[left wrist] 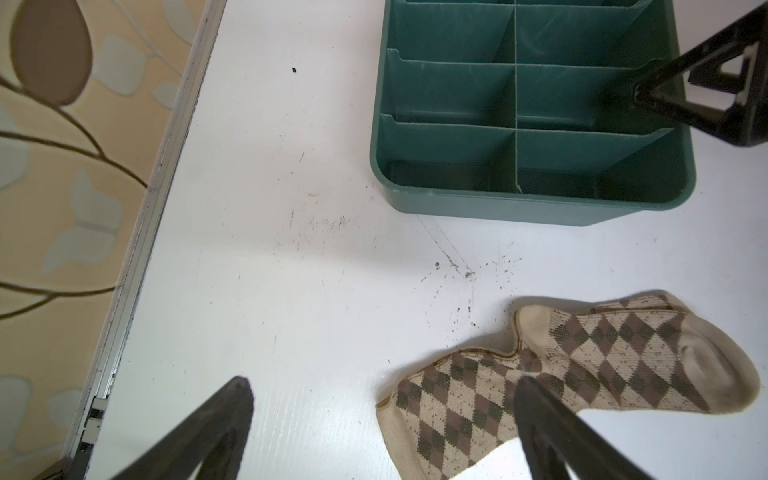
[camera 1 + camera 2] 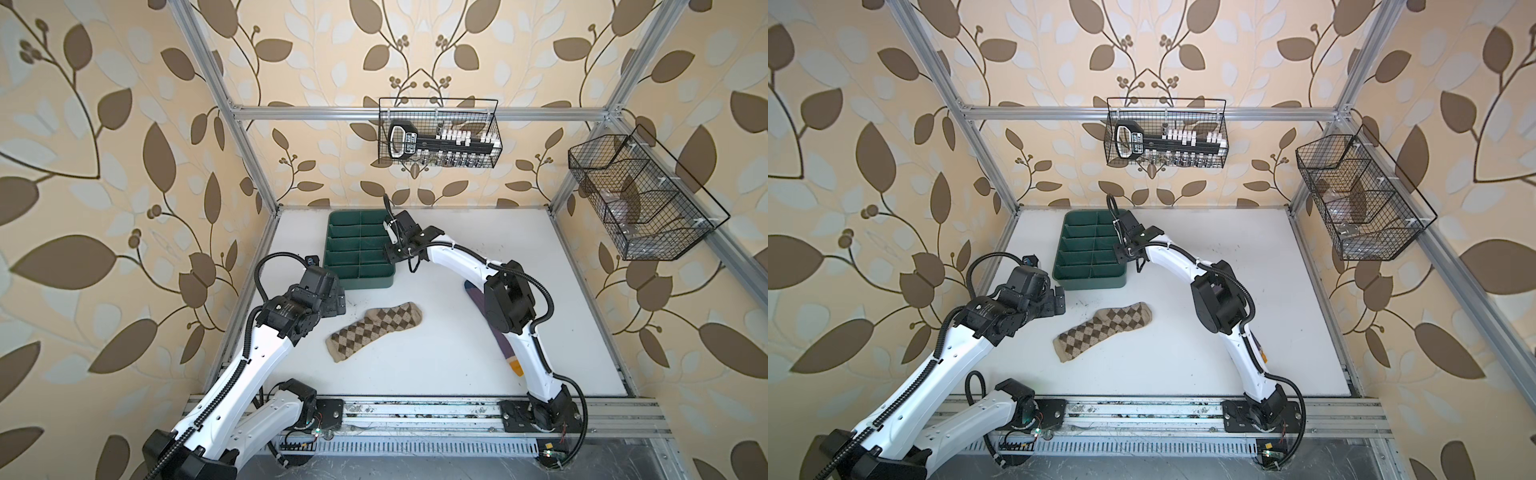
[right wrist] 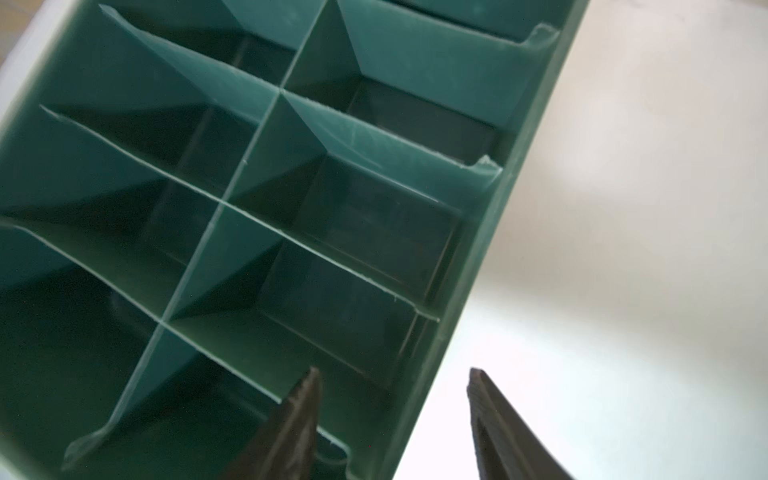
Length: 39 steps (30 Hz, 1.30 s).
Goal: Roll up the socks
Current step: 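Drag and turn the green tray toward the left arm, then release, then move the right gripper to the argyle sock's toe and grasp it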
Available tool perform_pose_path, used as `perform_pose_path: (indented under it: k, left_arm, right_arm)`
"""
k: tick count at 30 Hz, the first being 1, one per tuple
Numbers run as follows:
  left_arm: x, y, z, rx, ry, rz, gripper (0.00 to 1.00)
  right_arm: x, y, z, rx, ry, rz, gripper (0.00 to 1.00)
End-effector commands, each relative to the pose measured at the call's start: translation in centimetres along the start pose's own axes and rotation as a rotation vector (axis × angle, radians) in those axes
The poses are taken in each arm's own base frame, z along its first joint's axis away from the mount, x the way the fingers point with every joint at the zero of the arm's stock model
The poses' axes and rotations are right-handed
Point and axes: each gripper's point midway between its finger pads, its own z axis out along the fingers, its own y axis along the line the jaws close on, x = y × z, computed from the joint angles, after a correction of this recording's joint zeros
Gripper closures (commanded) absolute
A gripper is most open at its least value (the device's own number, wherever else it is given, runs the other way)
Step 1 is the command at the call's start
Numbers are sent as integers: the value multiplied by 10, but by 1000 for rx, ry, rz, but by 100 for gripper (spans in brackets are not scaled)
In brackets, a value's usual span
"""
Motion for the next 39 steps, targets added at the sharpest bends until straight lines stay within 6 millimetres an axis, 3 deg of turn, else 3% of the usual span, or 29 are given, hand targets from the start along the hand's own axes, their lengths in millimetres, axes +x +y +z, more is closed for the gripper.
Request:
perform_pose_path:
  k: [1, 5, 8, 11, 16, 19, 24, 28, 35, 39]
  left_arm:
    - [-4, 6, -4, -21, -36, 0, 1]
    - [-5, 6, -6, -13, -45, -6, 1]
    - [-5, 5, -7, -4, -48, -9, 1]
    - [-6, 4, -9, 4, -52, -12, 1]
    - [-6, 4, -9, 2, -53, -13, 1]
    - [-6, 5, -9, 2, -55, -13, 1]
    - [-4, 6, -7, -10, -46, -12, 1]
    - [-4, 6, -6, -17, -44, -12, 1]
    - [-3, 6, -4, -21, -37, -10, 1]
    - [-2, 6, -3, -23, -32, -7, 1]
  right_arm:
    - [-24, 1, -51, -3, -55, 1, 30]
    - [-2, -14, -91, 12, -73, 83, 25]
    - [35, -31, -122, -5, -84, 161, 22]
    - [79, -52, -140, -3, -50, 217, 19]
    - [157, -66, -133, -22, 102, 271, 18]
    - [188, -53, -119, -96, 174, 273, 22]
    - [203, -5, -110, -330, 183, 234, 28]
    - [200, 12, -111, -387, 154, 215, 27]
    - [206, 1, -84, -298, 178, 237, 25]
    - [205, -3, -70, -269, 186, 247, 34]
